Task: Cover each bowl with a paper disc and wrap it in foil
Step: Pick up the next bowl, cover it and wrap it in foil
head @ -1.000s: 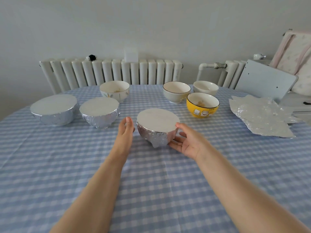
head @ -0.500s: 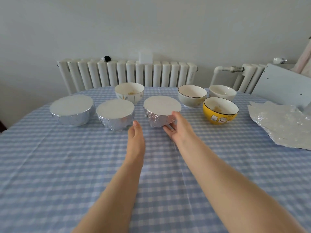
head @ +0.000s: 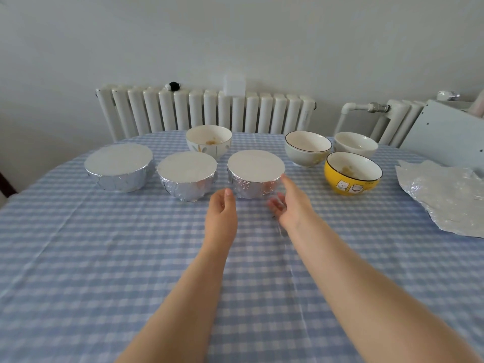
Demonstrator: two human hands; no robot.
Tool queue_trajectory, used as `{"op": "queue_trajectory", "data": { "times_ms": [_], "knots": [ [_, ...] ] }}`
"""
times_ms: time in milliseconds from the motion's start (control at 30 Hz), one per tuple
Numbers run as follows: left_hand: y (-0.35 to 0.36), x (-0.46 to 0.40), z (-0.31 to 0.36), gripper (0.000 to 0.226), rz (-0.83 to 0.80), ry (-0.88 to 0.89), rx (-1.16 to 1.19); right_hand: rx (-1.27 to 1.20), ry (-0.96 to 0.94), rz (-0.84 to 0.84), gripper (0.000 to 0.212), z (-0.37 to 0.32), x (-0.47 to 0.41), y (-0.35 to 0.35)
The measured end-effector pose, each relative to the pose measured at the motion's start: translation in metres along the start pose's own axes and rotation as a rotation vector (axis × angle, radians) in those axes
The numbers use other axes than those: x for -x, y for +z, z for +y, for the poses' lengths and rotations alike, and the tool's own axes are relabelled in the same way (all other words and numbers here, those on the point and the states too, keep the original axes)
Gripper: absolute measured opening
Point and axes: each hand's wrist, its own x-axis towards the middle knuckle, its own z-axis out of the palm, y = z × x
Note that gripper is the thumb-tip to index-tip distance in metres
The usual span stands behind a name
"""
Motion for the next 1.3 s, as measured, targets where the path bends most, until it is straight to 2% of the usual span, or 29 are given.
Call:
{"op": "queue_trajectory", "data": {
  "times_ms": [100, 133, 233, 300, 400, 533, 633, 733, 833, 900, 1133, 1200, 1300],
  "knots": [
    [-0.001, -0.001, 0.003, 0.015, 0.041, 0.044, -0.009, 0.015, -0.168, 0.111, 0.009, -0.011, 0.004, -0.003],
    [-0.002, -0.002, 0.006, 0.01, 0.053, 0.07, 0.004, 0.022, -0.246, 0.104, 0.015, -0.015, 0.004, -0.001],
    [-0.006, -0.006, 0.028, 0.008, 0.077, 0.209, -0.018, 0.086, -0.415, 0.031, 0.012, -0.027, 0.013, 0.014],
    [-0.01, -0.016, 0.049, 0.009, 0.103, 0.291, -0.055, 0.148, -0.498, -0.025, 0.017, -0.034, 0.016, 0.029],
    [-0.025, -0.048, 0.081, 0.015, 0.133, 0.299, -0.129, 0.304, -0.612, -0.139, 0.016, -0.046, 0.012, 0.06],
    [-0.05, -0.104, 0.107, 0.036, 0.119, 0.205, -0.346, 0.587, -0.625, -0.246, 0.022, -0.06, -0.008, 0.094],
    [-0.06, -0.144, 0.117, 0.046, 0.067, 0.142, -0.644, 0.738, -0.61, -0.272, 0.024, -0.064, -0.021, 0.11],
    [-0.066, -0.177, 0.115, 0.04, -0.003, 0.089, -0.984, 0.781, -0.687, -0.276, 0.026, -0.062, -0.026, 0.12],
    [-0.062, -0.198, 0.113, 0.035, -0.111, 0.037, -1.108, 0.787, -0.767, -0.287, 0.014, -0.053, -0.033, 0.117],
    [-0.055, -0.206, 0.113, 0.036, -0.183, -0.004, -1.116, 0.814, -0.799, -0.28, 0.013, -0.047, -0.04, 0.113],
    [-0.045, -0.224, 0.112, 0.031, -0.287, -0.259, -0.902, 0.978, -0.919, -0.221, 0.012, -0.038, -0.05, 0.1],
    [-0.047, -0.232, 0.109, 0.022, -0.264, -0.36, -0.799, 0.962, -0.898, -0.208, 0.013, -0.039, -0.052, 0.096],
    [-0.051, -0.245, 0.098, 0.028, -0.203, -0.428, -0.657, 0.984, -0.889, -0.199, 0.014, -0.038, -0.053, 0.088]
  ]
}}
